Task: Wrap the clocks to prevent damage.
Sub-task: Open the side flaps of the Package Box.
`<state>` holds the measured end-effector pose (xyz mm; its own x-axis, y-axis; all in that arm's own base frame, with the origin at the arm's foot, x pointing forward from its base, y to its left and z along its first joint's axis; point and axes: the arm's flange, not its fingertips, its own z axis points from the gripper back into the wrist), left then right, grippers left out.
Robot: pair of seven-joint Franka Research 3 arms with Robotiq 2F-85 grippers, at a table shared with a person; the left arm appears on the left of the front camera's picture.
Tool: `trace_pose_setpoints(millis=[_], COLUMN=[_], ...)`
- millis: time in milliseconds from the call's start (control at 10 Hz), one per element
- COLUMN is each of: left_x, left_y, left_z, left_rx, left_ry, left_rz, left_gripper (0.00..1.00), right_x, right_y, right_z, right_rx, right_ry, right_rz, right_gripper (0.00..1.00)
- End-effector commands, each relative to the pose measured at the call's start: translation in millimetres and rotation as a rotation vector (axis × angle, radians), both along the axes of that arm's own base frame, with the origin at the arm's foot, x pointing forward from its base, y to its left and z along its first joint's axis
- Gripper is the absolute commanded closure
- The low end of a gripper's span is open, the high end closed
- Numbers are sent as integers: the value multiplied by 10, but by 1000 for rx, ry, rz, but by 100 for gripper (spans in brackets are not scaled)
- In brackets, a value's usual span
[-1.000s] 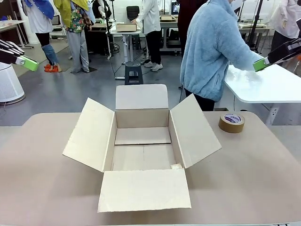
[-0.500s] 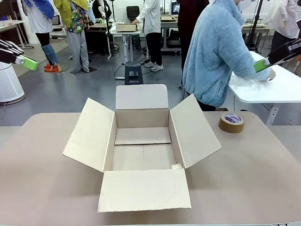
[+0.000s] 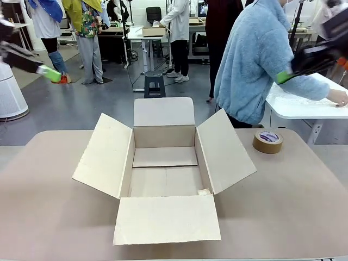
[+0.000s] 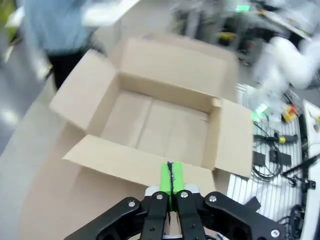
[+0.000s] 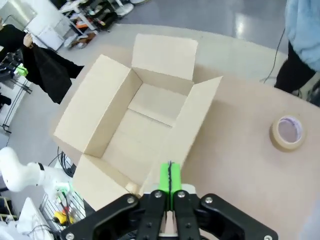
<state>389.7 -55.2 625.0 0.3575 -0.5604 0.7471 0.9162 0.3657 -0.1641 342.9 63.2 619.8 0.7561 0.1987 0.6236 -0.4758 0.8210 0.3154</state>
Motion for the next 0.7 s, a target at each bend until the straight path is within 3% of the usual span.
trace_pose_setpoints(millis=[0,200,400,600], left_x=[96,195,325,379], left_y=[-662,-1049,-1312,-1464], left_z=[-40,-236,-633,-930], left_rx=[238,408,507,595], left_ry=[113,183,293,307], left_rz=[254,463,528,552], left_gripper=[100,100,100,100], right_x=[109,183,340,445], right_y=[695,1126,1302,1385], right_z=[-145,-399,-765,-993], right_rx=[-55,-189,-379,-457], right_ry=[95,202,318,348], right_rz=[-151,-251,-386,-448], right_gripper=[99,99,99,99])
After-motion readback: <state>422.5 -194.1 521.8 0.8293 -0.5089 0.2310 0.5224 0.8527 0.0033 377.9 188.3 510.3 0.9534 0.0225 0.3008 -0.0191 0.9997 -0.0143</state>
